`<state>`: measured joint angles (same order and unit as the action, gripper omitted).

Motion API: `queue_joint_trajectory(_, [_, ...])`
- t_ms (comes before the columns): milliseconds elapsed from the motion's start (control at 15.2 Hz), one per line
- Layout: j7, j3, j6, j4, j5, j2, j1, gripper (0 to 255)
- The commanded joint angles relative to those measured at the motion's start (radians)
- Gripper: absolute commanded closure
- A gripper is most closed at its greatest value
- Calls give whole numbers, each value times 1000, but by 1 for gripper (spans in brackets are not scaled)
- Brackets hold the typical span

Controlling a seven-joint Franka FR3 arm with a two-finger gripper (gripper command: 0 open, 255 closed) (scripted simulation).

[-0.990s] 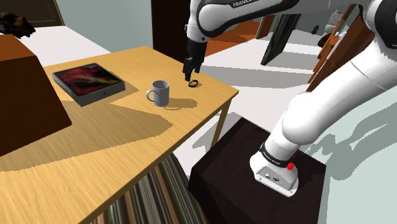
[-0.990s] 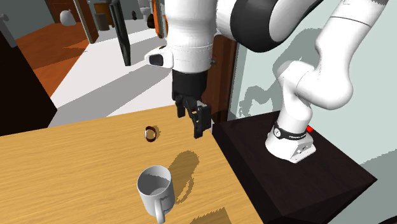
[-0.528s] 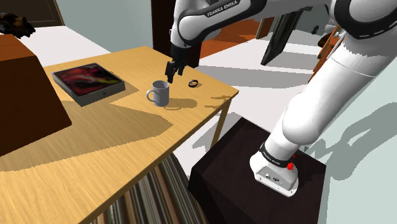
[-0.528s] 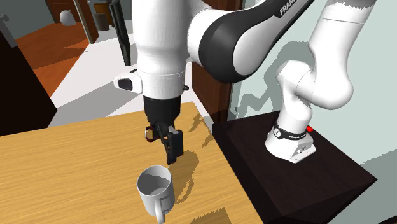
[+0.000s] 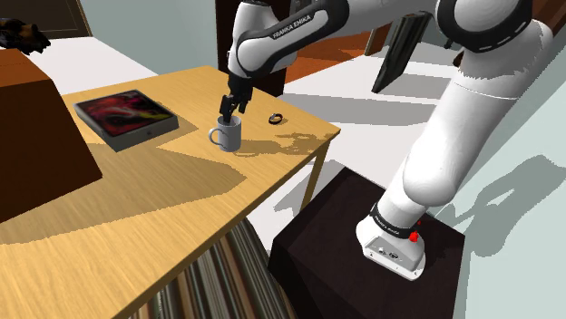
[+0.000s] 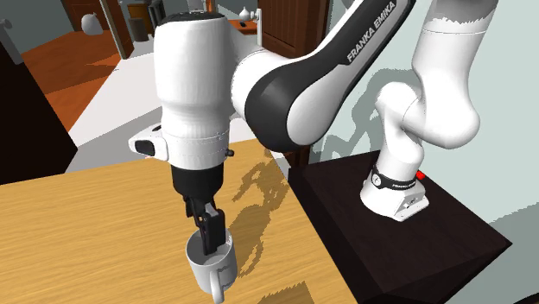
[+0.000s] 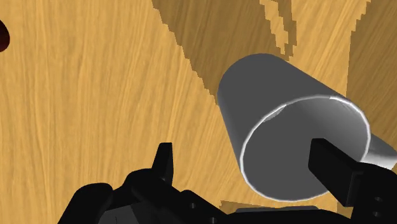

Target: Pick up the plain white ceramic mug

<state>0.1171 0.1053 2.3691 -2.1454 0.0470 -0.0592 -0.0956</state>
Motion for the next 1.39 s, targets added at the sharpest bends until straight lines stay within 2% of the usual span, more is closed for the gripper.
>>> queue_joint_trajectory(0, [-1,0,26,-10,-1,-15,-1,0])
queue_joint_trajectory(264, [-1,0,59,-25,-2,-34,-1,0])
queue_joint_trajectory(330, [-1,1,60,-27,-2,-32,-1,255])
queue_joint_trajectory(924, [-1,0,59,-25,-2,-34,-1,255])
queue_joint_trajectory(1320, [-1,0,-18,11,0,8,0,255])
